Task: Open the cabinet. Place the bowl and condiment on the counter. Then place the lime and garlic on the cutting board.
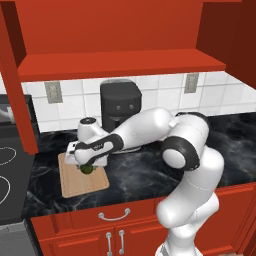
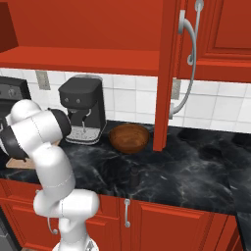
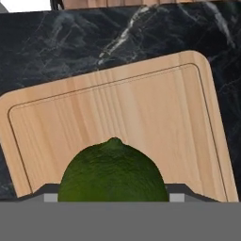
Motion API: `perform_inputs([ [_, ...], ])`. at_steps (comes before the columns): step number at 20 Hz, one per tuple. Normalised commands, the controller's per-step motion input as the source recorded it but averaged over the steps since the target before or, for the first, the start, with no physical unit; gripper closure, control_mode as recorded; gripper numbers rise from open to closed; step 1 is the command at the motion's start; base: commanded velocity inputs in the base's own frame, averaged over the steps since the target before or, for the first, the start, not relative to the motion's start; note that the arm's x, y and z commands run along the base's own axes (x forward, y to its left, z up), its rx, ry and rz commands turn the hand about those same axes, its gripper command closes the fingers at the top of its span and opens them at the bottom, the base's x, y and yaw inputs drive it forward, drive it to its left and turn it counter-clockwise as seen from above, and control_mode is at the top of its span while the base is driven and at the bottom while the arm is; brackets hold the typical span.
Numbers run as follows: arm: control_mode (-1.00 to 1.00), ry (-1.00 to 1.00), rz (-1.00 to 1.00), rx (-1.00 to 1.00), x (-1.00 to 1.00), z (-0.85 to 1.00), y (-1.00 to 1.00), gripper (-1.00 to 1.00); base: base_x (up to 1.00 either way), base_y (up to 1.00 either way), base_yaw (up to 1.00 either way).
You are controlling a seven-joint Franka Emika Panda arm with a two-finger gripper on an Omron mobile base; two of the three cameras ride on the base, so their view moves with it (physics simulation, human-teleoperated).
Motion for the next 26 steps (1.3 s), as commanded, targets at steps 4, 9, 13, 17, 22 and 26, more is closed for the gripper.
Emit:
perform_inputs([
  [4, -1.0, 0.0, -0.04, 0.0, 0.11, -0.12, 0.05, 1.0, 0.0, 0.0, 0.0],
  [9, -1.0, 0.0, -0.04, 0.0, 0.1, -0.1, 0.04, 1.0, 0.0, 0.0, 0.0],
  [13, -1.0, 0.0, -0.05, 0.0, 0.04, -0.11, 0.04, 1.0, 0.0, 0.0, 0.0],
  [17, -1.0, 0.0, -0.05, 0.0, 0.02, -0.12, 0.06, 1.0, 0.0, 0.0, 0.0],
  [22, -1.0, 0.0, -0.05, 0.0, 0.01, -0.11, 0.05, 1.0, 0.0, 0.0, 0.0],
  [26, -1.0, 0.0, -0.05, 0.0, 0.01, -0.11, 0.04, 1.0, 0.0, 0.0, 0.0],
])
